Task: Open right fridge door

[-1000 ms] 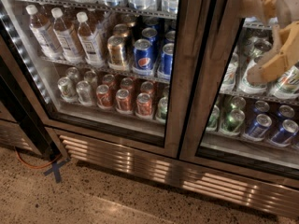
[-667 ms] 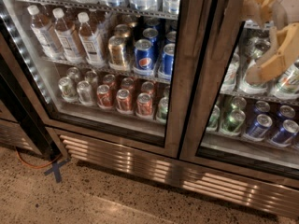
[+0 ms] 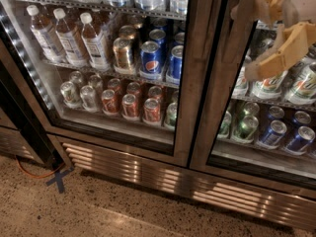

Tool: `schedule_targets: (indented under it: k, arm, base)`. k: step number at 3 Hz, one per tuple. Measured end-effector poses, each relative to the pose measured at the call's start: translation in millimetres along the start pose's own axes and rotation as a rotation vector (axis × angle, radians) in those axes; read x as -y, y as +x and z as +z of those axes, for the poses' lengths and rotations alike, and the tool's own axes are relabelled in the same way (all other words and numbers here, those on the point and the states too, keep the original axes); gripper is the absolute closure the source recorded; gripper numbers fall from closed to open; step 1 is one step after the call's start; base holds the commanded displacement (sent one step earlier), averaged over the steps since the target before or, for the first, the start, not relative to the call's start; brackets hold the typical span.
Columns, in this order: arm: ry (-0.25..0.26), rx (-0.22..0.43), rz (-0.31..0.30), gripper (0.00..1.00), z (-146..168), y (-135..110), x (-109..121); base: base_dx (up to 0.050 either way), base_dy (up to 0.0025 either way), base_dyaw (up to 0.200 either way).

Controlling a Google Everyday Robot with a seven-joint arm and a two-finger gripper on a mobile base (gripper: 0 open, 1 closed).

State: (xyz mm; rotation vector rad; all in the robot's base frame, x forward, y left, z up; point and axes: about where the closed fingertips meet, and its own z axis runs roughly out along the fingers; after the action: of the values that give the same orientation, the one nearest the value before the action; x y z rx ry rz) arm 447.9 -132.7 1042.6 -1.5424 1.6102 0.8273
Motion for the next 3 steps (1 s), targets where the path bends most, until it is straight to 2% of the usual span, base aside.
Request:
schedule_targets:
  k: [3]
  arm:
    - [0.0,0.0,0.0,0.89,-7.6,4.0,15.0]
  base:
    - [0.0,0.0,0.0]
